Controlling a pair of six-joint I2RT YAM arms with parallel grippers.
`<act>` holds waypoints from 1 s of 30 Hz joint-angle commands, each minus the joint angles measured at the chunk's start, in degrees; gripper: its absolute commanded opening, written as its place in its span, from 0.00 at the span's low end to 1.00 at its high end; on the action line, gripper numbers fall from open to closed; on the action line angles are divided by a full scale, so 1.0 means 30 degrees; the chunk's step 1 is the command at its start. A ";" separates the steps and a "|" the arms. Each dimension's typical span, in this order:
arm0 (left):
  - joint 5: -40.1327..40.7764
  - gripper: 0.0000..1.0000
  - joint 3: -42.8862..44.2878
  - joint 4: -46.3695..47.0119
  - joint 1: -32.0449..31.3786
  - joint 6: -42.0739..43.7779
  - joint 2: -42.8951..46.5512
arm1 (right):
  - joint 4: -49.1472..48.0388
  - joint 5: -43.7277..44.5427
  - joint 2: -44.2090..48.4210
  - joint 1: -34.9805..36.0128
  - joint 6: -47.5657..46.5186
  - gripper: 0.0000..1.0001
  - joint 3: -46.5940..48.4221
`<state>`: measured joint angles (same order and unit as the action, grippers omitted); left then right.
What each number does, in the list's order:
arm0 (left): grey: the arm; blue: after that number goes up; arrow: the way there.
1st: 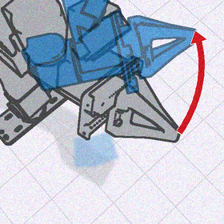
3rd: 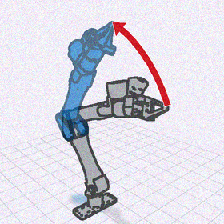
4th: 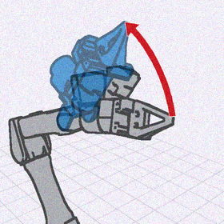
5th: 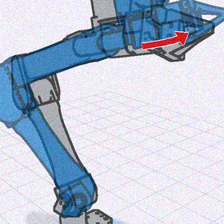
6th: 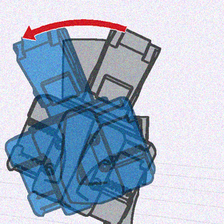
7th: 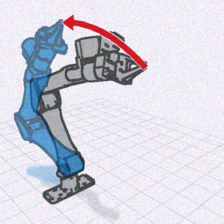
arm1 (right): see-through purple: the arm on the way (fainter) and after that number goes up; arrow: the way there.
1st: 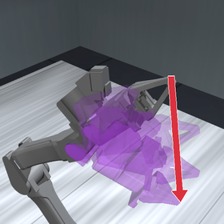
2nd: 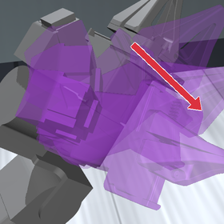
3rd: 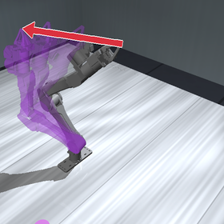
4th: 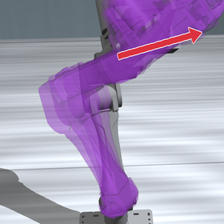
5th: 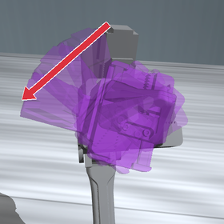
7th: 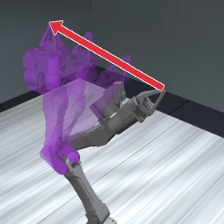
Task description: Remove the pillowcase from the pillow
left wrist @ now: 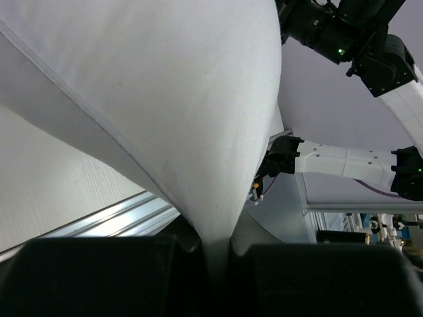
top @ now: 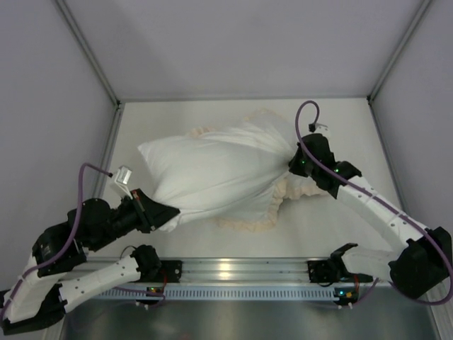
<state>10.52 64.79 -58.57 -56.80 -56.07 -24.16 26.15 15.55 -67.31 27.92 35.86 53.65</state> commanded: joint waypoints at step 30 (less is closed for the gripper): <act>-0.6695 0.00 -1.4122 1.6170 0.0123 -0.2020 -0.4278 | 0.1158 -0.1967 0.3306 0.6013 0.3834 0.71 -0.5079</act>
<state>-2.59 25.23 -22.17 -56.69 -60.42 -36.27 32.45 6.59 -57.12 43.75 43.11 38.37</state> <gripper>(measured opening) 0.076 0.714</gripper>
